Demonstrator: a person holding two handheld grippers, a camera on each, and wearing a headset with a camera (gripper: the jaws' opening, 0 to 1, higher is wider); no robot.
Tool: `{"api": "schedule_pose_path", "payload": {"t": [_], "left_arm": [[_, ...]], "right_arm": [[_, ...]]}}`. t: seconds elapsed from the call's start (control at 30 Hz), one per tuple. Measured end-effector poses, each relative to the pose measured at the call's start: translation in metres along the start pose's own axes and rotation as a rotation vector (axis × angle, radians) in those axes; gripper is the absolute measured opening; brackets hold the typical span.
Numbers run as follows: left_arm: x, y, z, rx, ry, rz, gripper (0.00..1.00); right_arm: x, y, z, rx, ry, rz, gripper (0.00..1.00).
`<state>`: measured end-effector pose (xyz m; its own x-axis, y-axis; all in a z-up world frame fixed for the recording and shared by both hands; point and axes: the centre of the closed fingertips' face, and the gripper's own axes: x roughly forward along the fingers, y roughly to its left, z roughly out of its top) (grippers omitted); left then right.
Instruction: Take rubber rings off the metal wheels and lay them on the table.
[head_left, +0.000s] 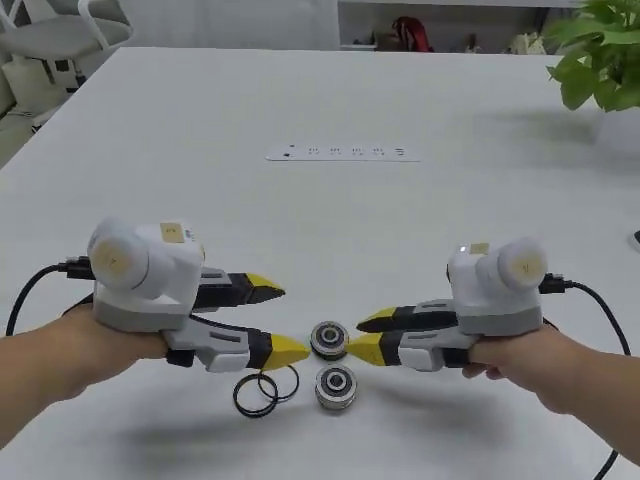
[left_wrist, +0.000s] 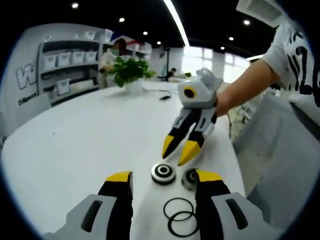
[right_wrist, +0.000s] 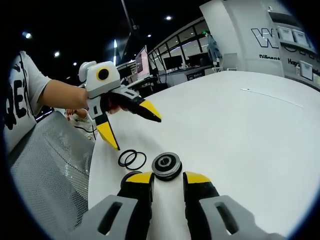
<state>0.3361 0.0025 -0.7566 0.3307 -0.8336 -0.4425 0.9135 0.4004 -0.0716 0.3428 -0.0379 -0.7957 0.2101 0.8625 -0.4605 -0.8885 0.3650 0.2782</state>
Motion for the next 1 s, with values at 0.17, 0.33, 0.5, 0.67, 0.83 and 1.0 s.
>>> {"api": "schedule_pose_path", "payload": {"t": [0.17,0.33,0.5,0.67,0.83,1.0], "left_arm": [[0.008,0.005,-0.004,-0.019,0.004,0.004,0.47],[0.016,0.005,-0.006,-0.031,0.009,-0.001,0.44],[0.024,0.004,-0.011,-0.036,0.024,-0.009,0.41],[0.032,0.002,-0.015,-0.038,0.038,-0.023,0.36],[0.037,0.0,-0.018,-0.038,0.048,-0.033,0.32],[0.043,-0.001,-0.018,-0.04,0.048,-0.029,0.3]], "right_arm": [[0.003,-0.002,-0.004,-0.011,0.009,-0.002,0.2],[0.005,-0.003,-0.004,-0.013,0.01,0.001,0.19],[0.006,-0.003,-0.006,-0.018,0.016,0.005,0.2],[0.007,-0.005,-0.008,-0.023,0.021,0.007,0.17],[0.008,-0.006,-0.008,-0.023,0.016,0.011,0.17],[0.008,-0.005,-0.008,-0.023,0.015,0.011,0.17]]}}
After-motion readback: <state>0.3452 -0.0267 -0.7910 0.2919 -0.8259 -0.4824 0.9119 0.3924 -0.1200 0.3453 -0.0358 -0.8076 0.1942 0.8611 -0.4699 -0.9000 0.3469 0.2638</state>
